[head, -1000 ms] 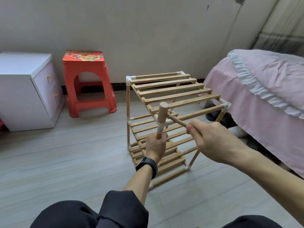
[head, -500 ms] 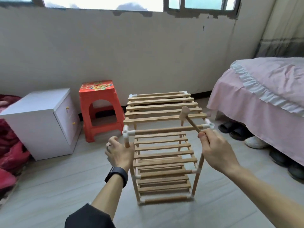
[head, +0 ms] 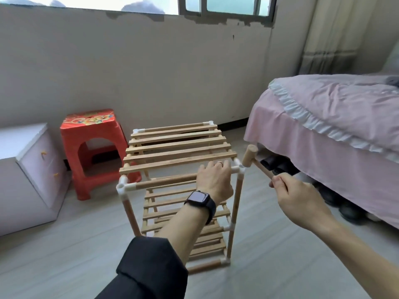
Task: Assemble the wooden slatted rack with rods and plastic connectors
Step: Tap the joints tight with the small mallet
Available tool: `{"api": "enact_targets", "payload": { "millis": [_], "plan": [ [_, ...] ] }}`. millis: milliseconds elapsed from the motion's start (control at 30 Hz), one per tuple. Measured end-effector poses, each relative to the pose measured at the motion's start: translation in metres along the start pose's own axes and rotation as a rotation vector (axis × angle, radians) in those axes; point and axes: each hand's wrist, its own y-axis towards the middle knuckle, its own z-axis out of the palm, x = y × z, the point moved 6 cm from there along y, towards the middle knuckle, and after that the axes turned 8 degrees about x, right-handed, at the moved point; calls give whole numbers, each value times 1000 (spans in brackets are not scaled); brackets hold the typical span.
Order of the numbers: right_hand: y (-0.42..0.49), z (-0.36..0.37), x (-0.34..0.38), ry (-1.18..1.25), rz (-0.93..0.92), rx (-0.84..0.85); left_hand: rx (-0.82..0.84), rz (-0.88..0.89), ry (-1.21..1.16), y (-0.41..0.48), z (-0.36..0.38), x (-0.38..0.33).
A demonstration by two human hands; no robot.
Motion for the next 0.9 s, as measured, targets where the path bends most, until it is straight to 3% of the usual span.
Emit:
{"api": "enact_targets", "payload": {
  "millis": [100, 233, 467, 633, 667, 733, 800, 900],
  "plan": [
    [3, -1, -5, -56, 0, 49, -16, -92, 52, 12, 6, 3],
    [5, 4, -5, -140, -39, 81, -94, -89, 53, 8, 15, 7],
    [6, -12, 10, -181, -105, 143, -72, -99, 147, 7, 18, 10],
    [-6, -40, 24, 63, -267, -212, -74, -104, 163, 8, 17, 11],
    [-7, -33, 23, 0, -275, -182, -75, -105, 165, 9, 17, 11],
    [-5, -6, 17, -214, -183, 71, -66, -95, 172, 10, 17, 11],
    [-2, -8, 17, -231, -143, 151, -68, -98, 164, 10, 18, 12],
    [-5, -35, 38, 31, -291, -106, -62, -105, 168, 9, 18, 12]
  ]
}}
